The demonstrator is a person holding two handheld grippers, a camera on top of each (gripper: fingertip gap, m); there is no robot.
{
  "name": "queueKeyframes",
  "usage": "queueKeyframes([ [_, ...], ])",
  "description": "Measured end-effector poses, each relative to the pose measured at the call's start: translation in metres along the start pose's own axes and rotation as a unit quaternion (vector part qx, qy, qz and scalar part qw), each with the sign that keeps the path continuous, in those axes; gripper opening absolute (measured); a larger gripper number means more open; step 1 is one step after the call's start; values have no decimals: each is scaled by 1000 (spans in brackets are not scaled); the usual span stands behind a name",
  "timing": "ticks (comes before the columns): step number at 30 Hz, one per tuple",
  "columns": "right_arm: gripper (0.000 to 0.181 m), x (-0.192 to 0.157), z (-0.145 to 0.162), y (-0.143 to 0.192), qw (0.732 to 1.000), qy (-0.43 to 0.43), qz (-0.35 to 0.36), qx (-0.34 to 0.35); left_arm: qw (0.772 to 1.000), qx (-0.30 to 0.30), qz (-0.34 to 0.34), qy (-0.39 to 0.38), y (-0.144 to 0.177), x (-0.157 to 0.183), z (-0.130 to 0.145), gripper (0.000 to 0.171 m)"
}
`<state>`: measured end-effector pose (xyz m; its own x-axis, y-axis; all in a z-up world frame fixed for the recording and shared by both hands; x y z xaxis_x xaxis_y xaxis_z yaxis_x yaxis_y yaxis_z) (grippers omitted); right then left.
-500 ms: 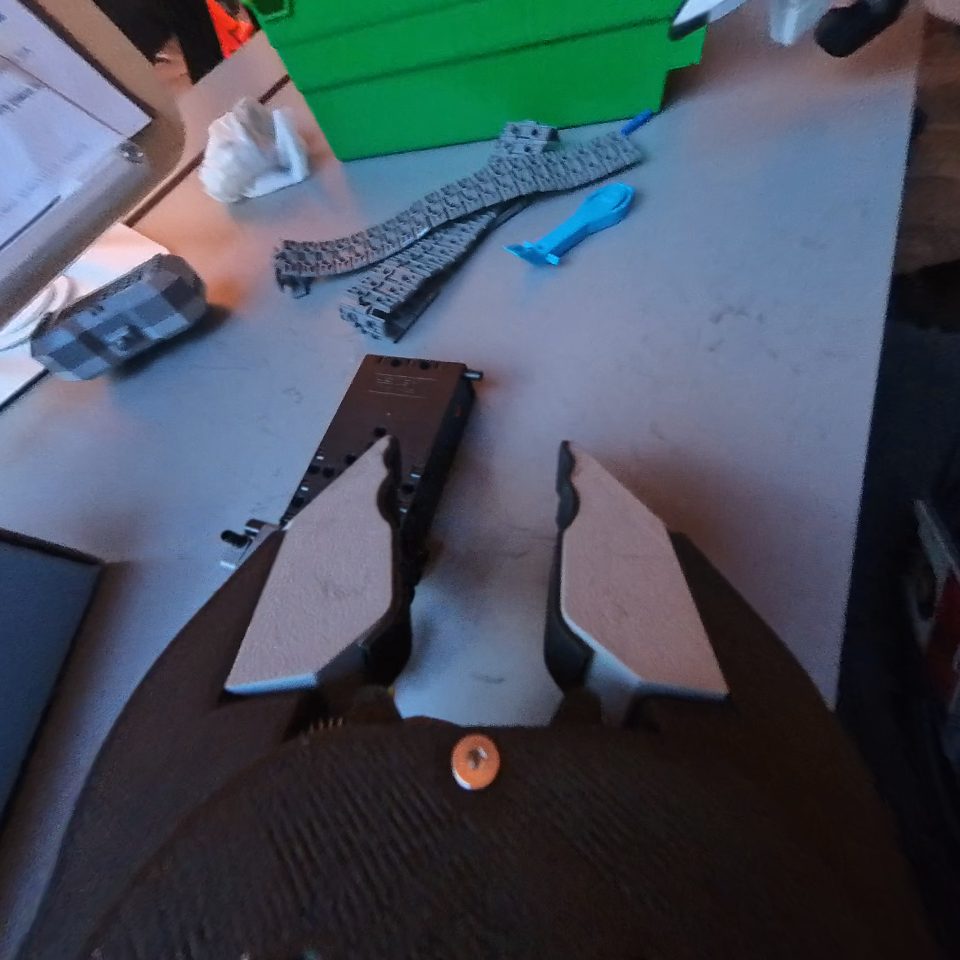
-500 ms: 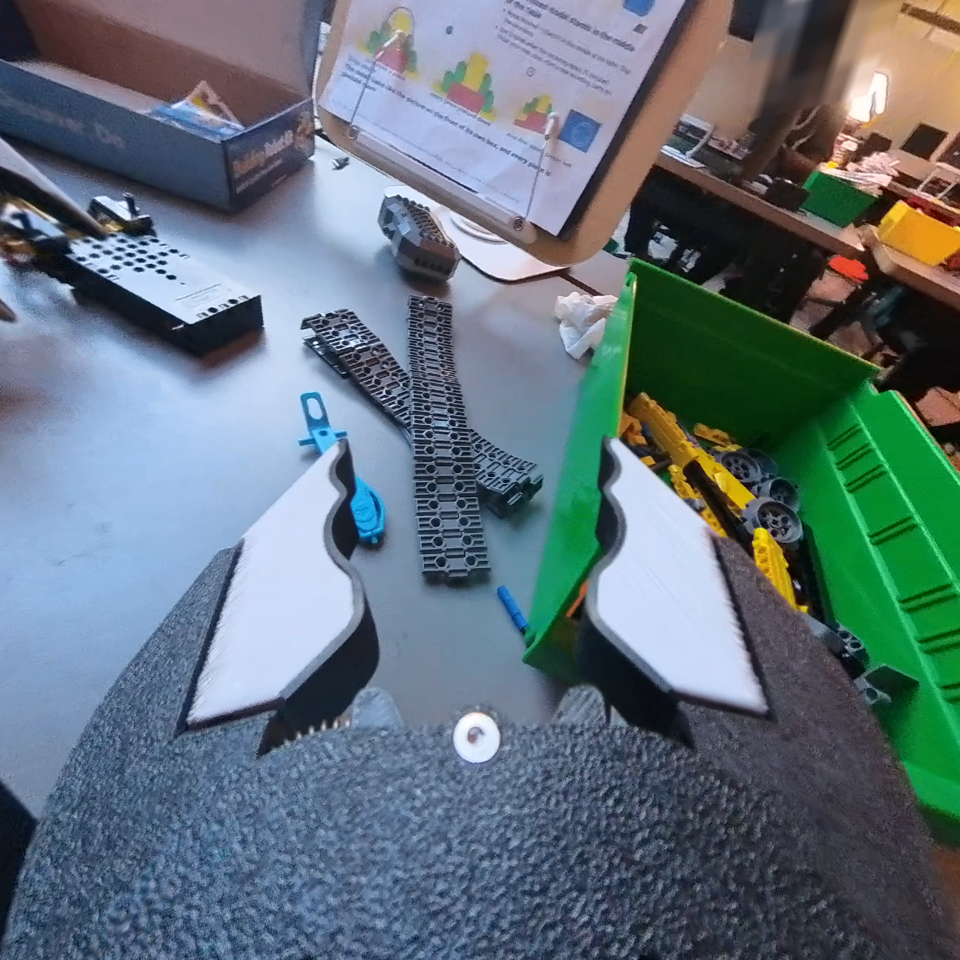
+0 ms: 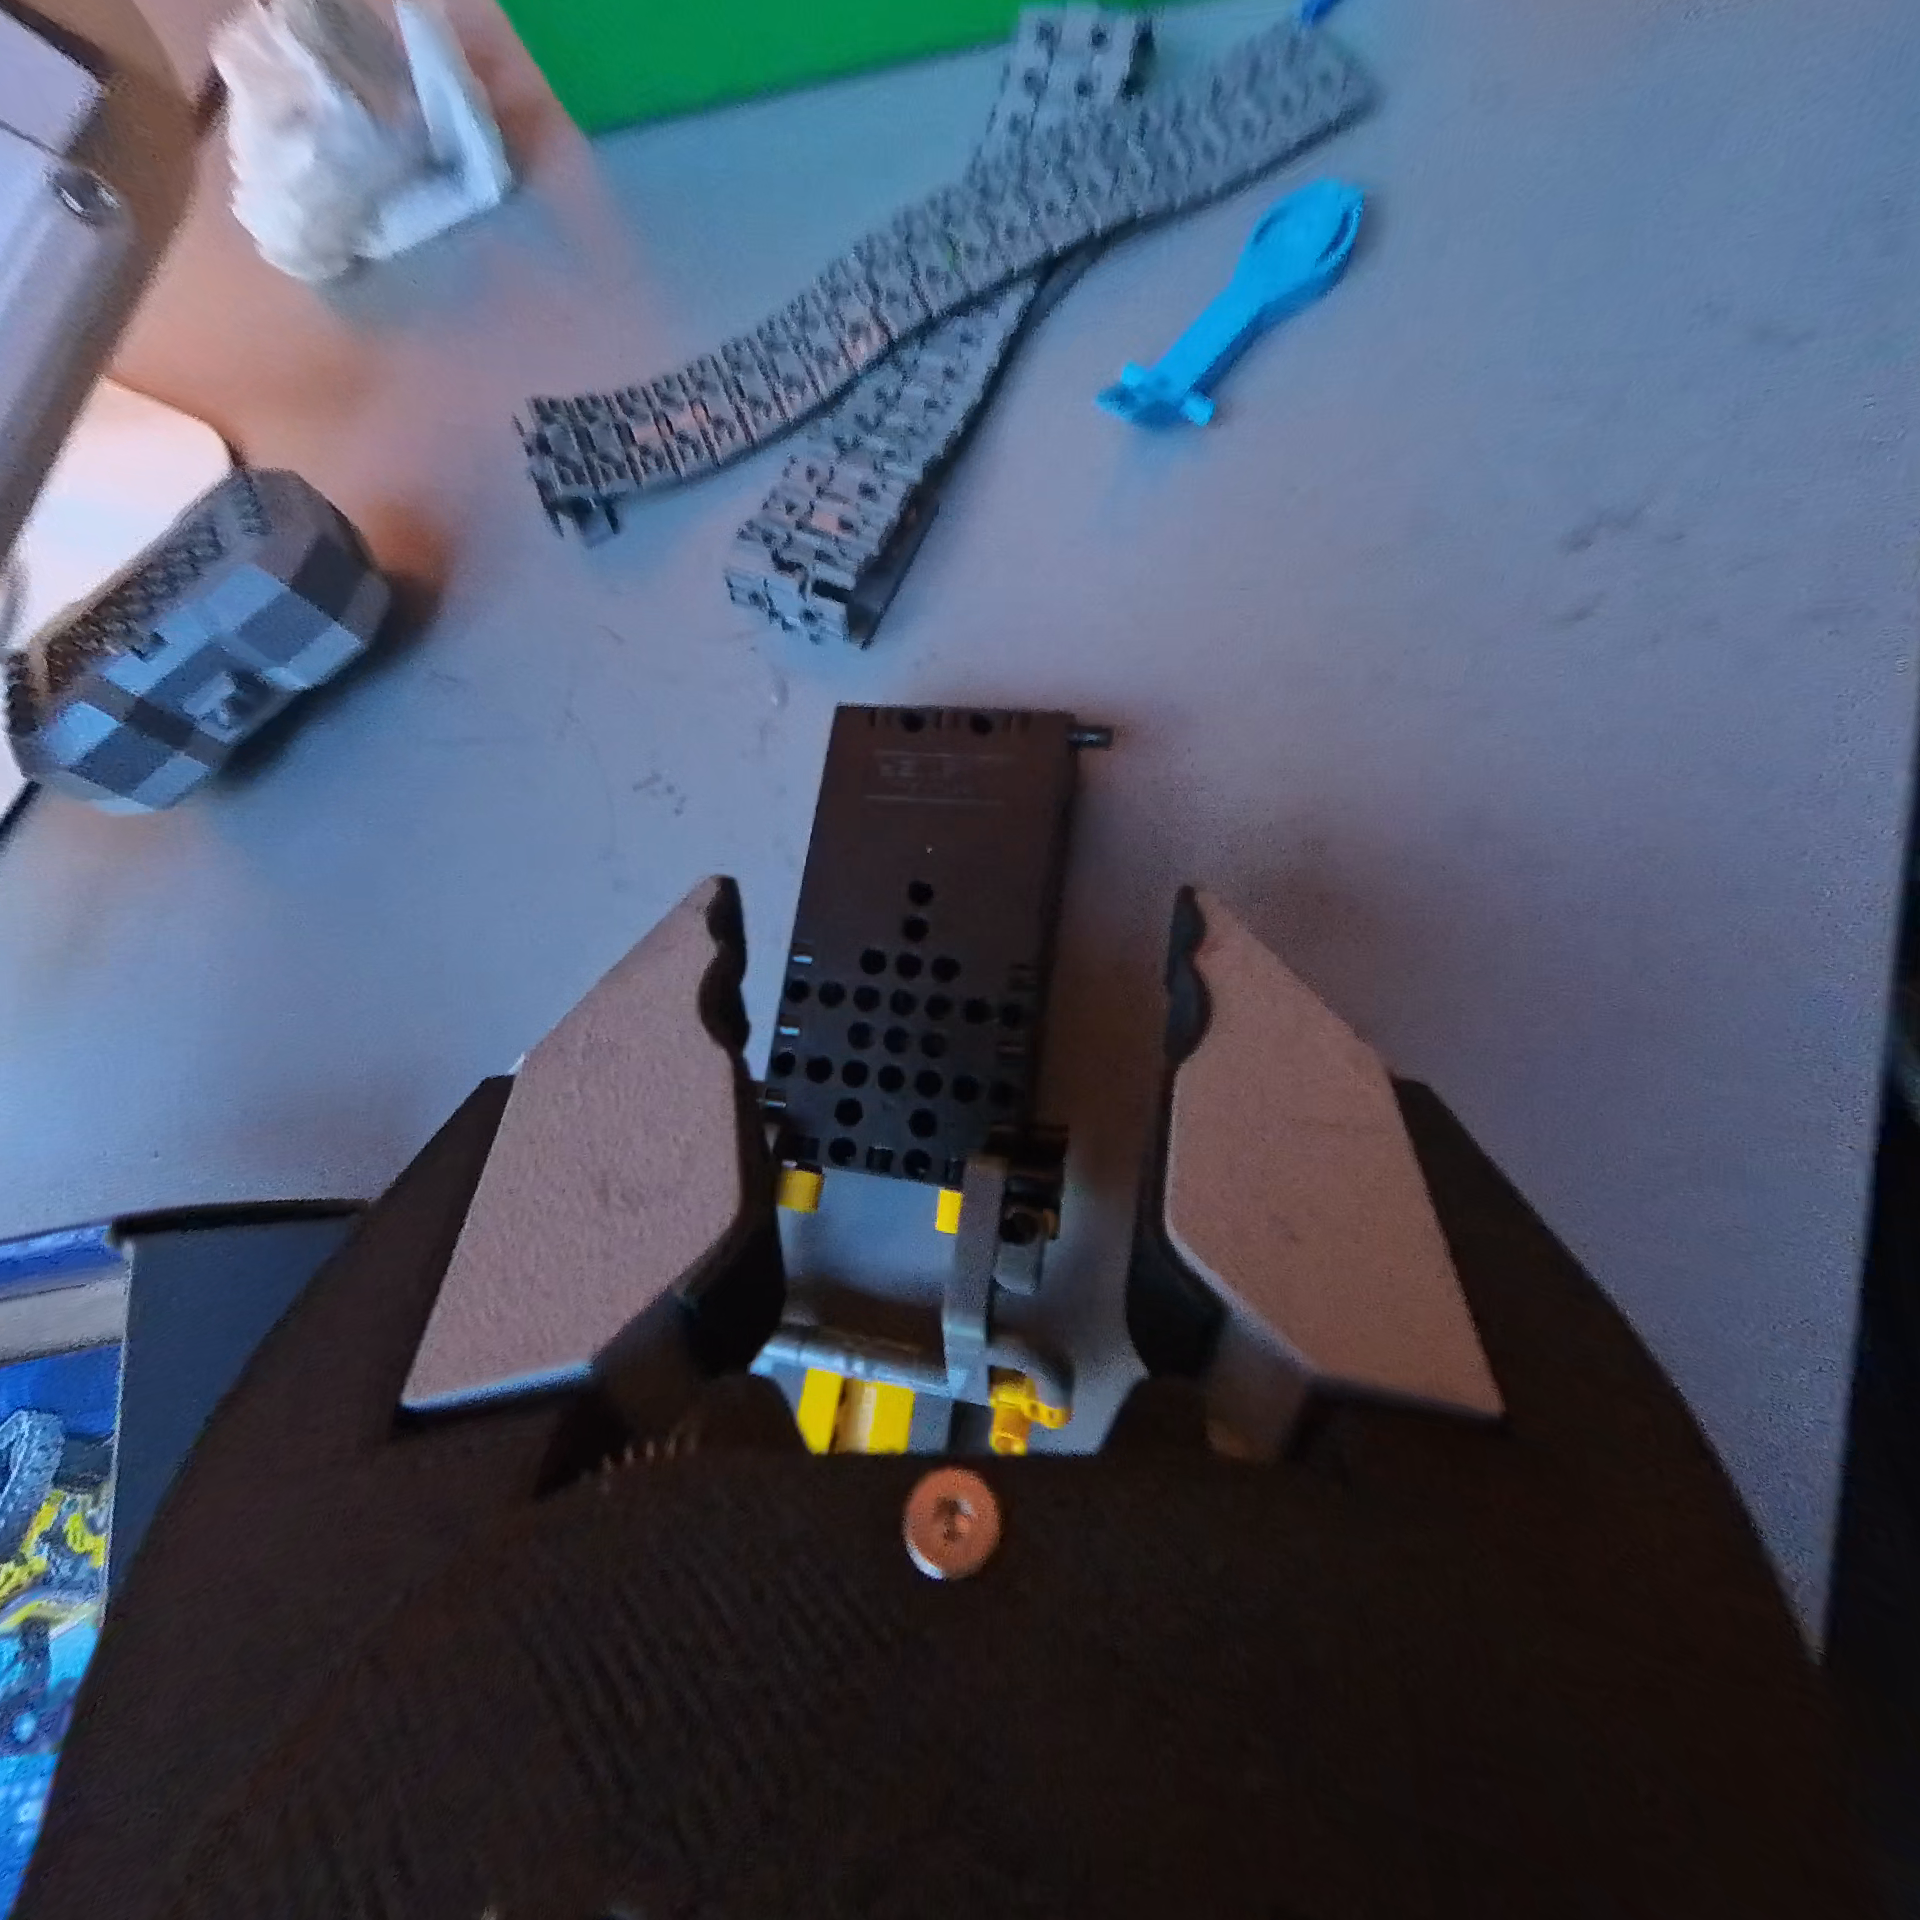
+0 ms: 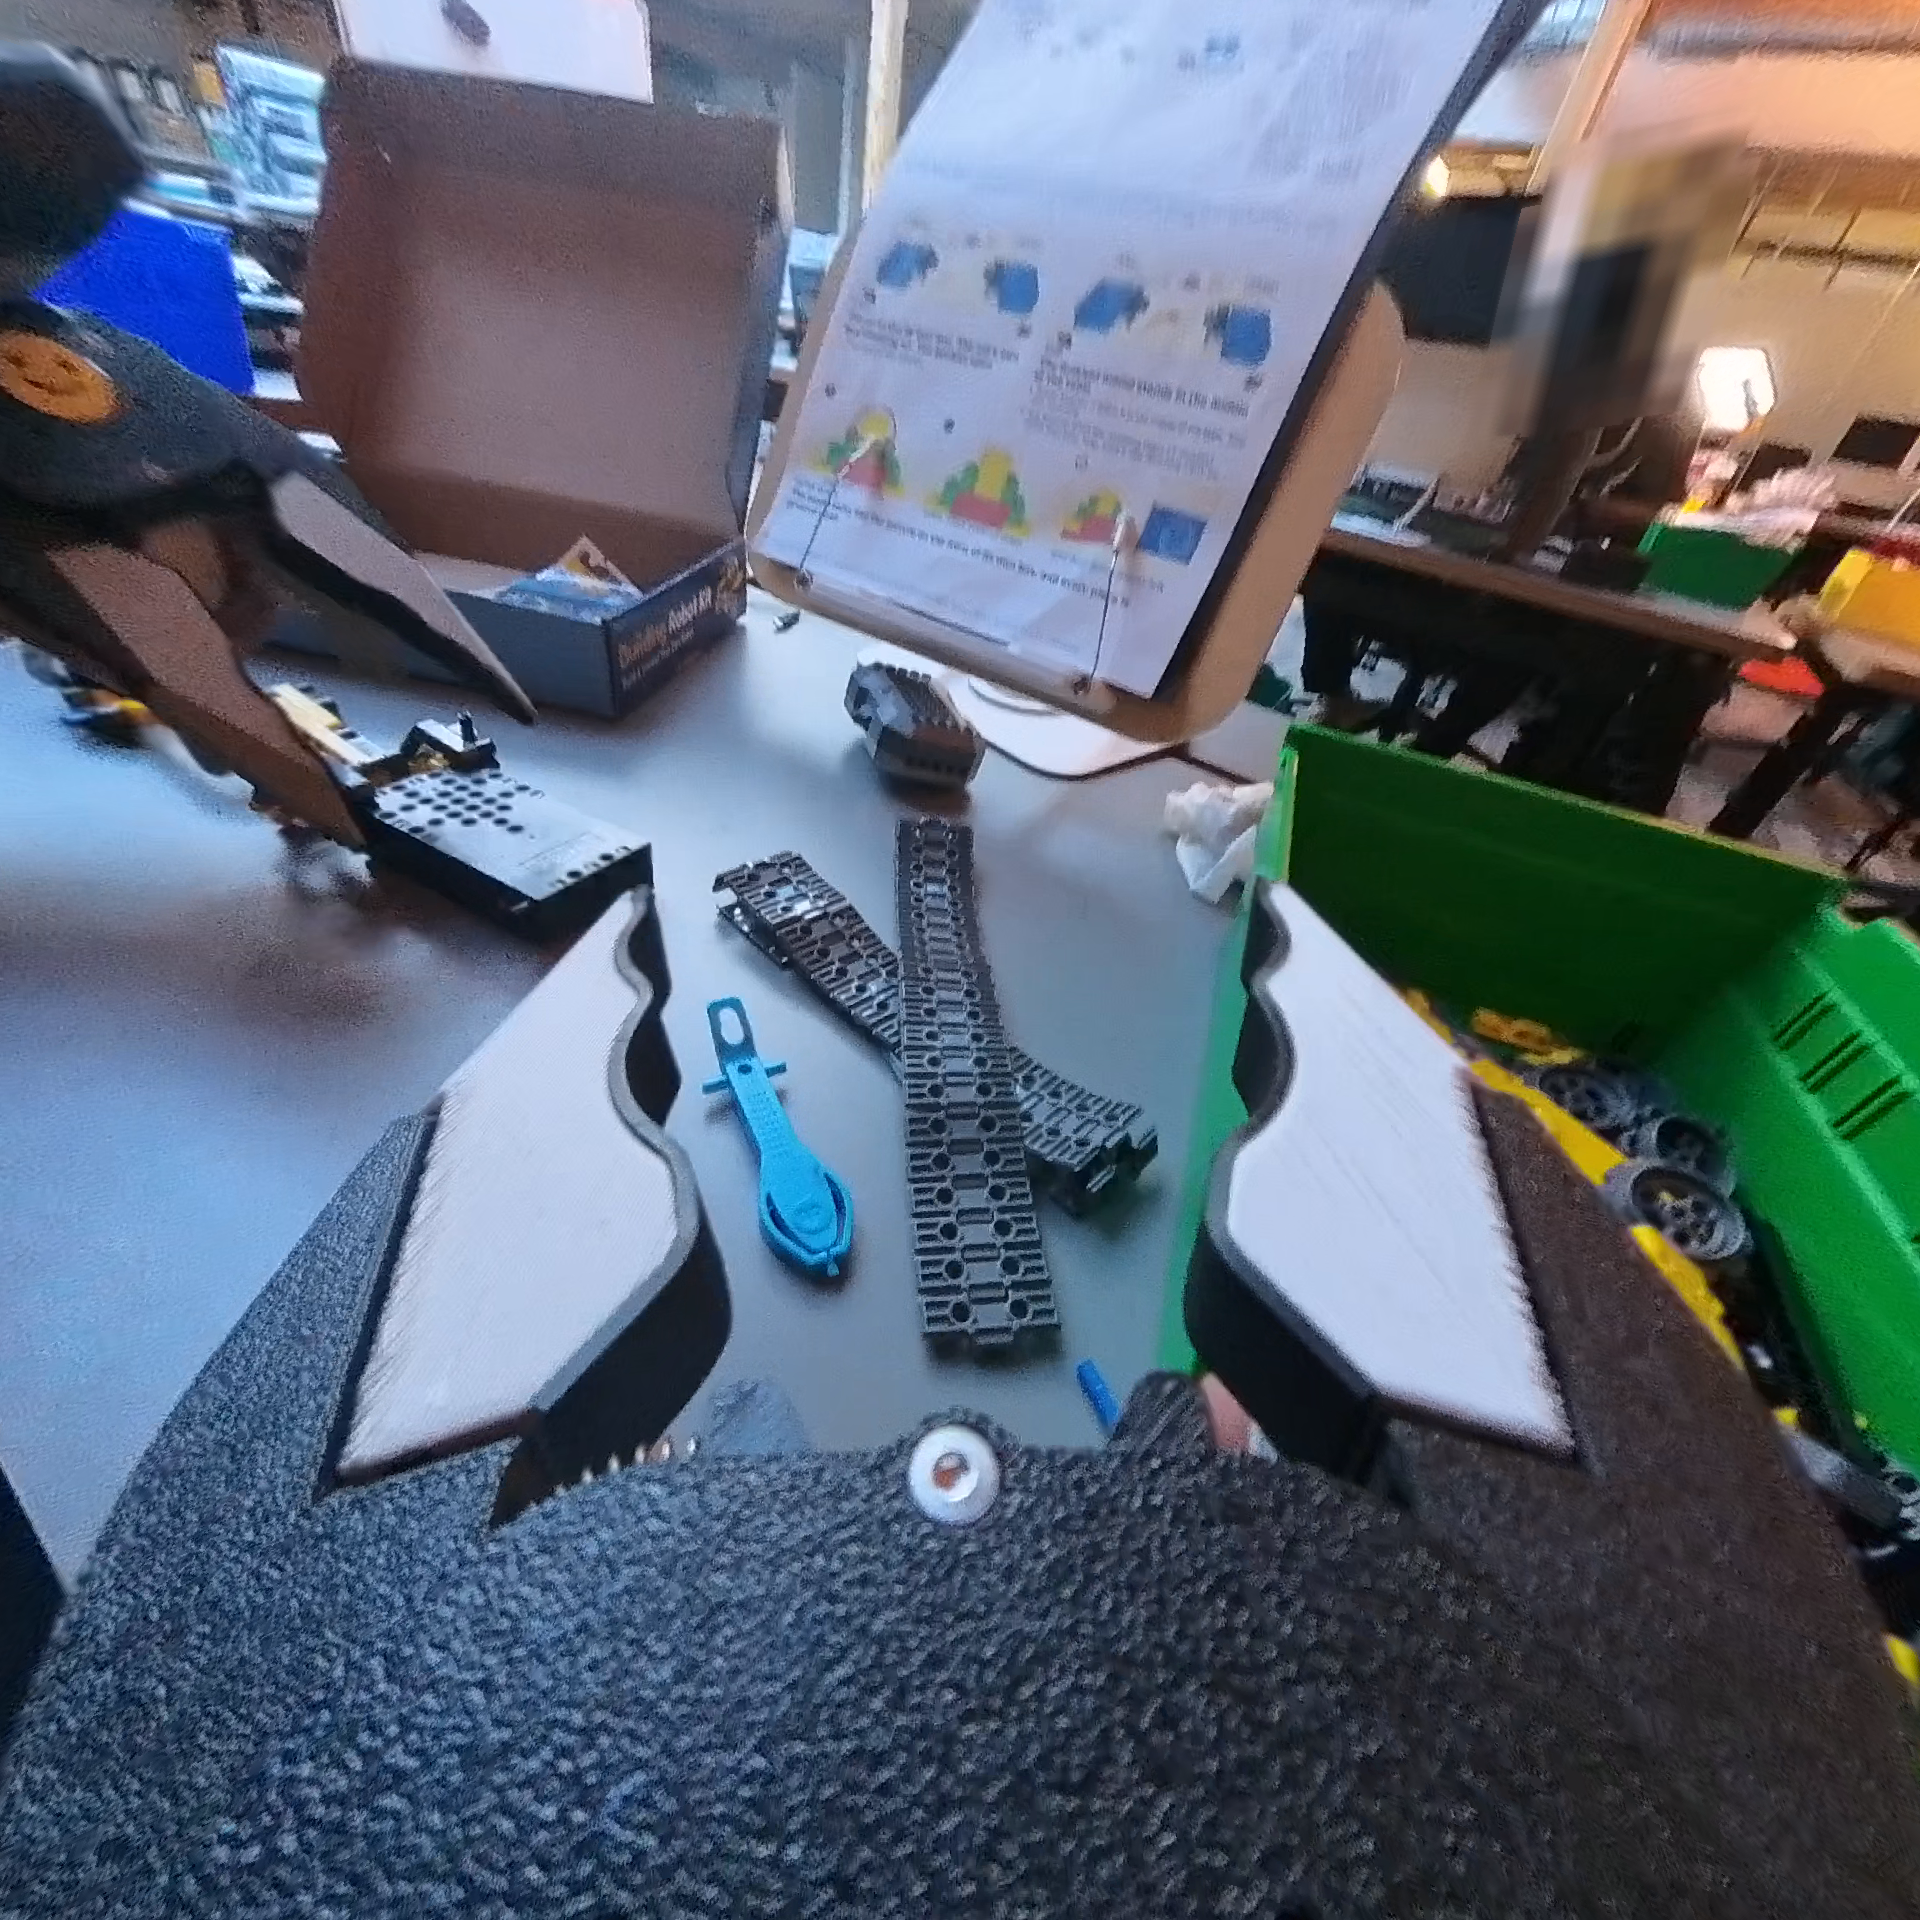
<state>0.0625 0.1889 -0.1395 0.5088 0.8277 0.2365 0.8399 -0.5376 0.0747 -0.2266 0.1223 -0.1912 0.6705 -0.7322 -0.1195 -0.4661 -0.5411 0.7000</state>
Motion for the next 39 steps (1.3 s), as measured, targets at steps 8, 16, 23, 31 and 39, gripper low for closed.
queueKeyframes([
  [8, 94, -35, 2, -6, 991, 45, -92, -85, 993, -108, -13, -41, -16, -5, 21, 89],
  [16, 43, -101, 18, -27, 964, 64, -225, -123, 987, -157, 33, 12, -24, -20, 24, 82],
  [23, 59, -81, 14, 5, 977, 89, -159, -108, 985, -152, 83, 29, -34, -3, 19, 88],
  [31, 77, -90, 22, 43, 983, 25, -146, -107, 987, -137, 83, 8, -30, 32, 15, 84],
  [39, 59, -130, 27, 24, 969, -77, -206, -109, 991, -115, 45, -42, -15, 48, 9, 58],
])
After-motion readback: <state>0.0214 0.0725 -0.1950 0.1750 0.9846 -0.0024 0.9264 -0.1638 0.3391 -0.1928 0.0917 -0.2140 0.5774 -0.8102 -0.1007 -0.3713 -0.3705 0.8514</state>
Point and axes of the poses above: each gripper's, where its closed fingertips meet, y back along the fingers, z out of its underside, x = y × z across the jaws, the point moved 6 cm from there along y, back along the fingers, and after that the axes turned 5 degrees about y, right-handed, at the moved point
